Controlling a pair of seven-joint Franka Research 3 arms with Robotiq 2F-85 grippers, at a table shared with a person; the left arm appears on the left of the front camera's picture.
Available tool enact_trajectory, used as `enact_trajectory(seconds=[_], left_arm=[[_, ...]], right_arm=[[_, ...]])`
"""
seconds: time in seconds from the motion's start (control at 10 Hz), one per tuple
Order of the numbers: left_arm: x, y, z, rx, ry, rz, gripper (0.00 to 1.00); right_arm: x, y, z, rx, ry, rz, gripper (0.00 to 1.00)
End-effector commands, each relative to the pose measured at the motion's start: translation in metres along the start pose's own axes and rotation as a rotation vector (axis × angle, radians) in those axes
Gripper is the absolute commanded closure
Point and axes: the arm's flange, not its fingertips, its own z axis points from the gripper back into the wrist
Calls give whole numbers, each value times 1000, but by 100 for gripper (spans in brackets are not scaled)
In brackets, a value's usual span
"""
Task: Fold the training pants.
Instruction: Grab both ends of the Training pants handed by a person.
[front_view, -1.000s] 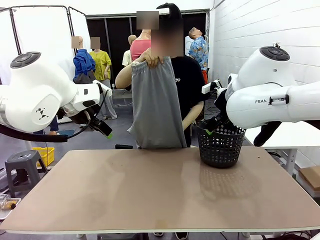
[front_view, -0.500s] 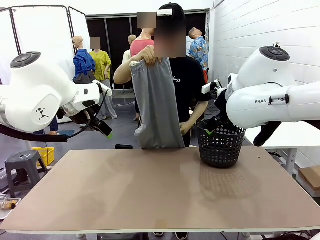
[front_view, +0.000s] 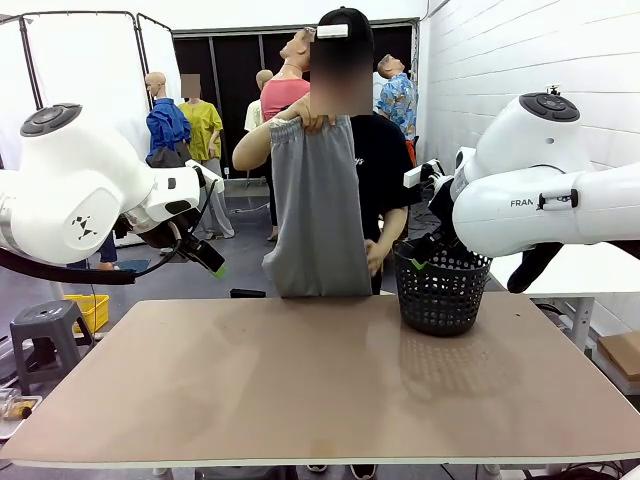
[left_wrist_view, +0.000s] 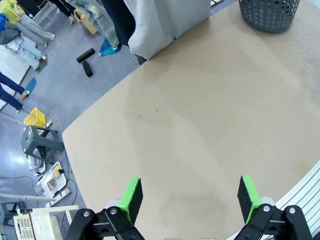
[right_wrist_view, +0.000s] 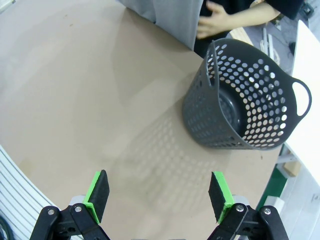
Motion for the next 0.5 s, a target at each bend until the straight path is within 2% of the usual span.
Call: enact_trajectory(seconds=[0.0, 0.4], left_arm=[[1, 1, -2, 4, -10, -14, 0], [1, 1, -2, 4, -10, -14, 0]], right_arm=[[1, 0, -4, 0, -8, -2, 0], [1, 0, -4, 0, -8, -2, 0]])
